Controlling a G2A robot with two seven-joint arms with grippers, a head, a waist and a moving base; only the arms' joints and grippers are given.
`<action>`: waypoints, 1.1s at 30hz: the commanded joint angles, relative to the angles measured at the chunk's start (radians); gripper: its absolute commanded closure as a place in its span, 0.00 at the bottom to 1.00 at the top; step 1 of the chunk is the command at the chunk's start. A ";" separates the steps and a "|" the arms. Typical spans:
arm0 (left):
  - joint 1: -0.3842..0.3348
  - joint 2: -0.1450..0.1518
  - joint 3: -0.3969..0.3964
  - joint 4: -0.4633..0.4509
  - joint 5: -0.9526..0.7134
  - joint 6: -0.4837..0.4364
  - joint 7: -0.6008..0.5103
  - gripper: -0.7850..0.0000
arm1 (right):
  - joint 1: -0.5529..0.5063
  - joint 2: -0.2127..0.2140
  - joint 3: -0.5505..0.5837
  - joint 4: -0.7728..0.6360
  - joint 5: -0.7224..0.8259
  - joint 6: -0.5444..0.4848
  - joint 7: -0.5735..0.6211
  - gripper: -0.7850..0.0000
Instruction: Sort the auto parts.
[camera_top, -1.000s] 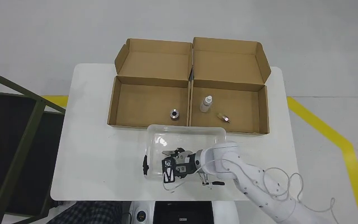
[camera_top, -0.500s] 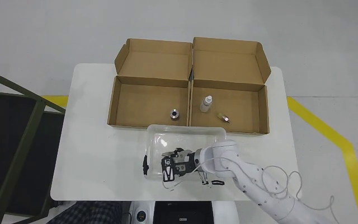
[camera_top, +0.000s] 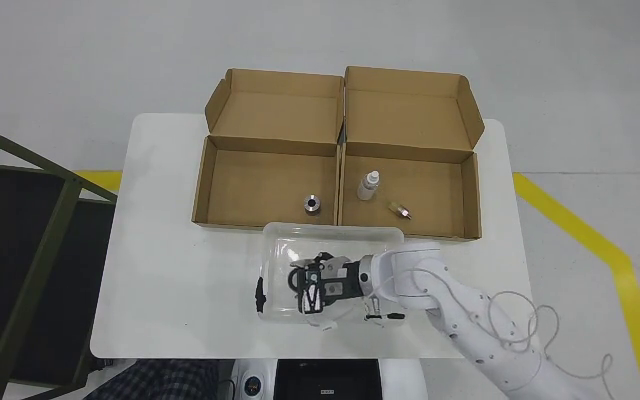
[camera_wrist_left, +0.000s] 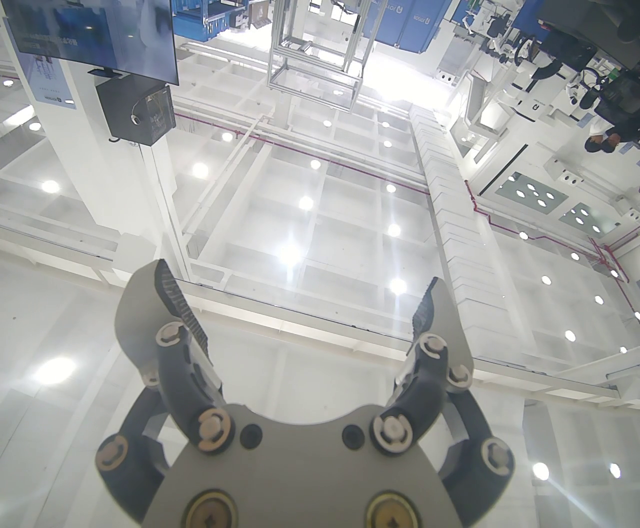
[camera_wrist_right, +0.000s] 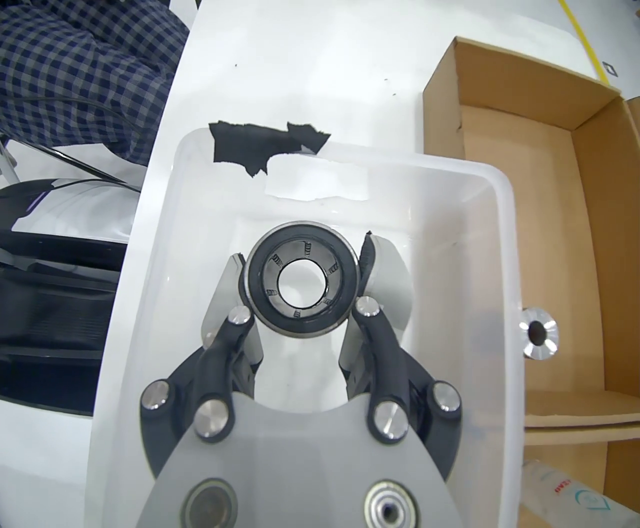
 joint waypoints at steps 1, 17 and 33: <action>0.000 0.000 0.000 0.000 0.000 0.000 0.000 0.00 | -0.006 0.006 0.026 -0.022 0.017 -0.006 -0.001 1.00; 0.000 0.000 0.000 0.000 0.000 0.000 0.000 0.00 | -0.062 0.049 0.219 -0.197 0.112 -0.030 -0.018 1.00; 0.000 0.000 0.000 0.000 0.000 0.000 0.000 0.00 | -0.116 0.080 0.422 -0.326 0.182 0.005 -0.095 1.00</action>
